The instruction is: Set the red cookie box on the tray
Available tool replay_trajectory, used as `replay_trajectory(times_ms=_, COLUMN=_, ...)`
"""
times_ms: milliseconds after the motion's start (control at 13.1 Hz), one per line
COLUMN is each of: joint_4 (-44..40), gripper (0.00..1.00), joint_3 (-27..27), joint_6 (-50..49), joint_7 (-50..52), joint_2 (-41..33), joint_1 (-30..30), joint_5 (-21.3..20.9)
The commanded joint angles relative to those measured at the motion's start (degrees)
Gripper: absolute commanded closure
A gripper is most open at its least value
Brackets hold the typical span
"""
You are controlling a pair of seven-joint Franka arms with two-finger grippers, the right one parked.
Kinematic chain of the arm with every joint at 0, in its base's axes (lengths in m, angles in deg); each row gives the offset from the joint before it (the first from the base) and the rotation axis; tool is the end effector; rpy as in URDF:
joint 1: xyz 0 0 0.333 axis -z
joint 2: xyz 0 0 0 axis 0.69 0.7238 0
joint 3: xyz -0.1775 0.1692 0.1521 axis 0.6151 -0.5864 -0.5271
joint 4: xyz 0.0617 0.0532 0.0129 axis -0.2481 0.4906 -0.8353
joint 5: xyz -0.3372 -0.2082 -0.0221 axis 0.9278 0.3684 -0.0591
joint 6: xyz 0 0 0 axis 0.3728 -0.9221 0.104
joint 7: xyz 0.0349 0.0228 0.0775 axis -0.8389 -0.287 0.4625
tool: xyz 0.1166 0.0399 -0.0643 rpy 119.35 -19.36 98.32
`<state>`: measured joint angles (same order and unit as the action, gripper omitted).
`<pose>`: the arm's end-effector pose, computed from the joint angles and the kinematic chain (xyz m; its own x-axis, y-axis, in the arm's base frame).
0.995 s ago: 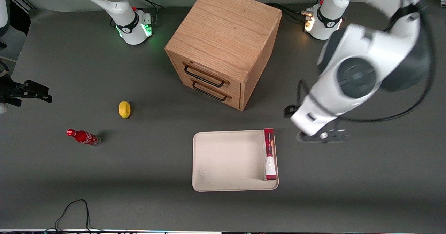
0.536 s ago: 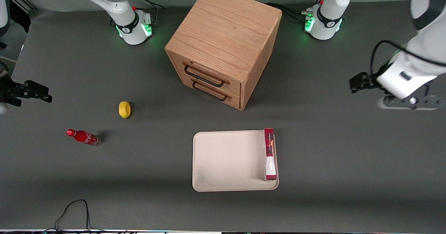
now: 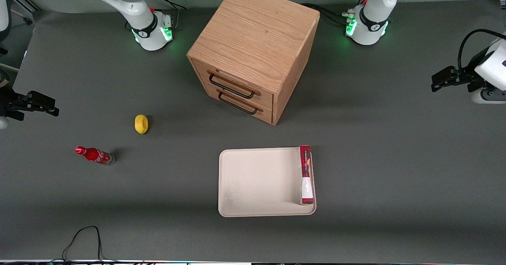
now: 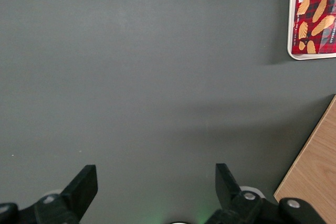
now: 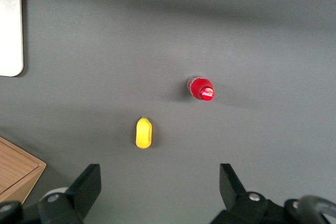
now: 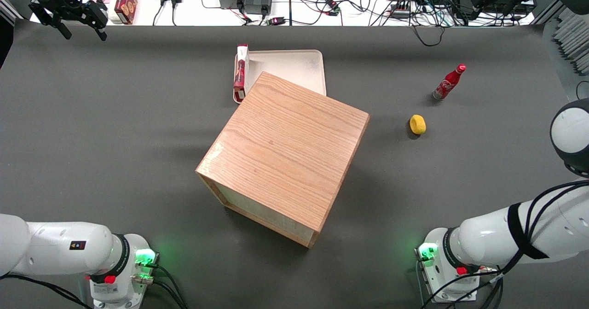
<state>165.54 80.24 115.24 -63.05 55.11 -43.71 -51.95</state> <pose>0.5385 -0.0046 0.5279 0.9963 -0.0438 -0.0742 -0.0453 -0.9988 -0.0180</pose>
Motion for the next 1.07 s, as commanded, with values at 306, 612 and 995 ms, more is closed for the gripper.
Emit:
replay_trajectory(times_ms=306, joint_4=-6.4, gripper=0.0, joint_3=0.2, joint_6=0.7, joint_7=0.3, joint_2=4.4, joint_1=1.0, joint_5=0.7)
replay_trajectory(times_ms=612, joint_4=-6.2, gripper=0.0, joint_3=0.7, joint_6=0.7, joint_7=0.4, joint_2=4.0, joint_1=0.3, joint_5=1.7)
replay_trajectory(times_ms=995, joint_4=-6.3, gripper=0.0, joint_3=0.6, joint_6=-0.1, joint_7=0.3, joint_2=3.6, joint_1=0.5, joint_5=2.0)
